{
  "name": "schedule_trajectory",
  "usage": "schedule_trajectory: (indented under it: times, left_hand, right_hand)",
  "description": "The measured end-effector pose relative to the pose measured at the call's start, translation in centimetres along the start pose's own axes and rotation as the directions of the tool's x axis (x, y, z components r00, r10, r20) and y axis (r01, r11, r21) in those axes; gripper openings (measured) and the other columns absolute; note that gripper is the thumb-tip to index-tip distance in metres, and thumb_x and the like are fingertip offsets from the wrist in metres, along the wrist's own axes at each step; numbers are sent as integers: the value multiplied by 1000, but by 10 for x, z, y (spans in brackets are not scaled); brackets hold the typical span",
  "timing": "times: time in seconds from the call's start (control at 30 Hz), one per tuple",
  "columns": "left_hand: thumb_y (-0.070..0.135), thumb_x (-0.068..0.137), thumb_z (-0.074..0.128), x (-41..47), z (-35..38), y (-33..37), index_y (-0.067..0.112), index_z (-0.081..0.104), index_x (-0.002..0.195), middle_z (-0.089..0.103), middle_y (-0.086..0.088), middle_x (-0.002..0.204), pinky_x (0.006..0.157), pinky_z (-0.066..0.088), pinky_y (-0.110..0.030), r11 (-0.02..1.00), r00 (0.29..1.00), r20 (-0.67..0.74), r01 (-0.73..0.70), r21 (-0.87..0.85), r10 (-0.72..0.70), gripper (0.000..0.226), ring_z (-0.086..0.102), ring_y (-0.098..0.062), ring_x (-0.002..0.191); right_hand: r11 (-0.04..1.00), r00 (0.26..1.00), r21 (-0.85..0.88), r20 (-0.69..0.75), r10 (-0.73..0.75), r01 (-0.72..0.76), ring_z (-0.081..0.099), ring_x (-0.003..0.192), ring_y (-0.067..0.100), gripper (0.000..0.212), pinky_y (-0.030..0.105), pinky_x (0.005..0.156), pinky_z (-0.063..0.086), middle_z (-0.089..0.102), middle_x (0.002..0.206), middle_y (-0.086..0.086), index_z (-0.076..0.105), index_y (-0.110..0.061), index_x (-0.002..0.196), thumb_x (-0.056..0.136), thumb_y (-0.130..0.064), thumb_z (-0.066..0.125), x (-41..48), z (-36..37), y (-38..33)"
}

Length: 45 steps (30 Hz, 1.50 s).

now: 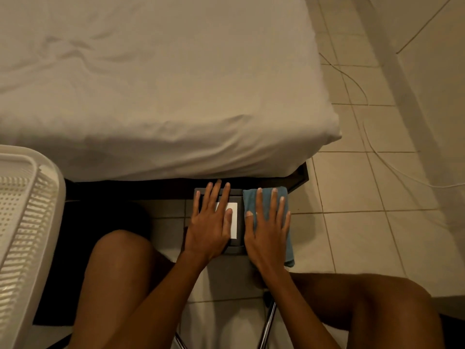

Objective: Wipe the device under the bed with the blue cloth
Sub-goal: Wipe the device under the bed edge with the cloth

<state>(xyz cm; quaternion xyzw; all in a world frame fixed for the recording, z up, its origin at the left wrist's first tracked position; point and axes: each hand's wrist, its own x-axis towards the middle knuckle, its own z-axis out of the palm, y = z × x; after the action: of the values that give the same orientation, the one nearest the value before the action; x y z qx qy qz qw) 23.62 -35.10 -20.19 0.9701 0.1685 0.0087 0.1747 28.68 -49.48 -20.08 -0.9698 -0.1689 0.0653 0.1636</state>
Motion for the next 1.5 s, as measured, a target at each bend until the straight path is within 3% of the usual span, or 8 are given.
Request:
schedule_trajectory:
  times: [0.2,0.33,0.5,0.67,0.8,0.97,1.07,1.5]
  left_hand:
    - [44,102,13,10,1,0,23,5,157,10,-4,165,124,-2,-43,1000,1000,3,8,-9,-8,60,-3,-15,153]
    - [39,103,19,8,3,3,21,3,157,6,-5,166,124,1,-45,1000,1000,-14,21,2,-21,60,-4,-16,153]
    - [38,103,22,8,1,6,24,0,157,3,-3,166,124,-2,-42,999,999,-19,43,-30,-44,60,-6,-14,153]
    - [36,103,26,10,3,6,23,6,157,12,-4,165,124,3,-43,999,998,-50,48,-26,-49,59,1,-15,153]
    - [36,103,21,10,3,8,21,5,157,10,-5,165,124,7,-45,998,997,-46,56,-19,-57,59,0,-16,153]
    - [38,103,18,10,3,7,21,4,157,9,-5,165,124,8,-45,998,997,-37,62,-25,-63,59,-1,-16,153]
    - [38,103,18,9,4,7,21,4,157,8,-5,166,124,8,-46,998,998,-33,62,-24,-62,59,-2,-16,153]
    - [39,103,19,11,5,6,25,3,157,8,-2,166,125,3,-43,996,997,-38,70,-54,-72,59,-4,-13,153]
  right_hand:
    - [999,999,4,2,-46,46,-4,155,24,61,49,124,2,0,168,5,7,-28,159,103,-46,20,-9,8,-1]
    - [999,999,-3,7,-52,52,-9,155,21,60,47,125,-2,-6,168,2,0,-31,159,104,-43,21,18,5,-2]
    - [988,987,12,-28,157,-157,-7,155,24,62,51,125,2,-5,167,6,-1,-27,159,102,-48,13,3,4,-10]
    - [977,976,20,-43,214,-213,-3,154,32,65,51,124,2,-1,167,14,5,-21,160,101,-47,13,-3,11,-34]
    - [982,981,25,-40,189,-189,-8,154,28,62,52,124,2,-6,167,11,-1,-24,160,103,-45,16,34,6,-21]
    - [988,987,-19,-42,155,-155,-1,155,30,63,54,124,6,0,167,12,4,-22,160,102,-46,13,-8,9,-25]
    - [992,992,8,-27,127,-127,-6,154,29,62,51,124,1,-5,167,10,2,-25,160,103,-45,15,12,9,-23]
    - [989,989,9,-18,149,-149,-8,154,27,63,52,125,2,-7,167,9,-2,-25,159,102,-47,12,31,3,-20]
